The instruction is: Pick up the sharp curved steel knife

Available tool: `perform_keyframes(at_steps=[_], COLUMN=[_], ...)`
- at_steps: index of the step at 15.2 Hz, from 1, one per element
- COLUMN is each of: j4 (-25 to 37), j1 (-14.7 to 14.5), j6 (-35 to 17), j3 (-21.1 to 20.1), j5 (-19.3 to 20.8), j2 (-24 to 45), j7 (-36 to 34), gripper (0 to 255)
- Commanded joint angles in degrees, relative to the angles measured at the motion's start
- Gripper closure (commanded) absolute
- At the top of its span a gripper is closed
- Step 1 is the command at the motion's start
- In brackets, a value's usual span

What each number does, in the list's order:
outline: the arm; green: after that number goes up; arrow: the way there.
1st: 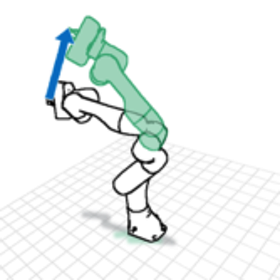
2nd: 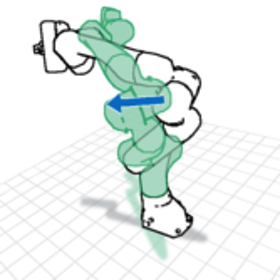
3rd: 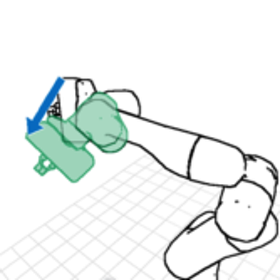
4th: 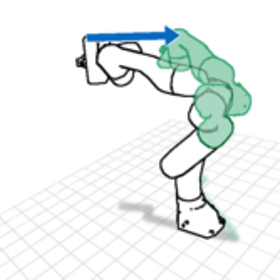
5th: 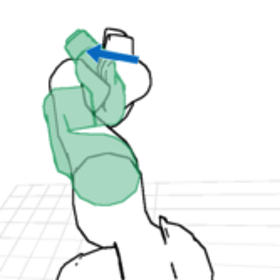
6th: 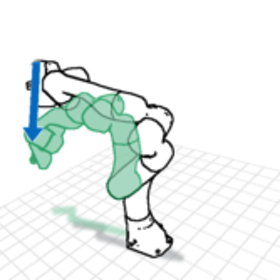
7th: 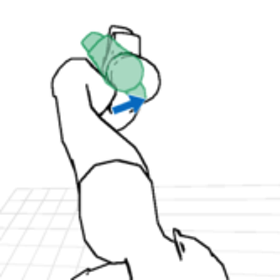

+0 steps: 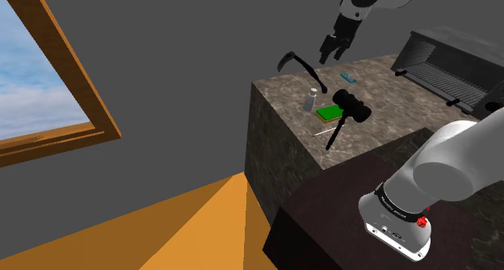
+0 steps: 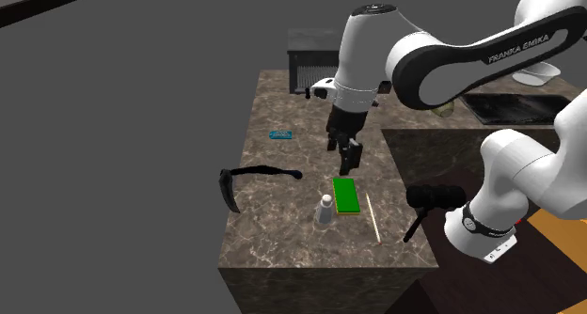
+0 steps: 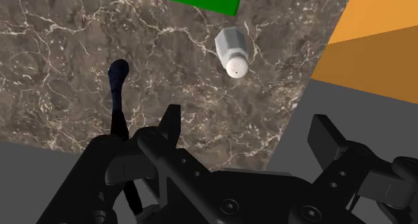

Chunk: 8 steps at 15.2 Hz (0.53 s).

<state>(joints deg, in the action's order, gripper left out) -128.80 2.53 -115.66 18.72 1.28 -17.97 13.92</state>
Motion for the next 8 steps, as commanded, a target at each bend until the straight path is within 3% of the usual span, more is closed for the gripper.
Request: perform_keyframes(at_steps=[1,8], j4=[2.01,10.73], j1=[0.01,0.80], j6=[-2.24,-8.46], j3=[1.35,4.78], j5=[-0.40,-4.52], j2=[4.02,18.78], j7=[2.39,10.81], gripper=[0,0])
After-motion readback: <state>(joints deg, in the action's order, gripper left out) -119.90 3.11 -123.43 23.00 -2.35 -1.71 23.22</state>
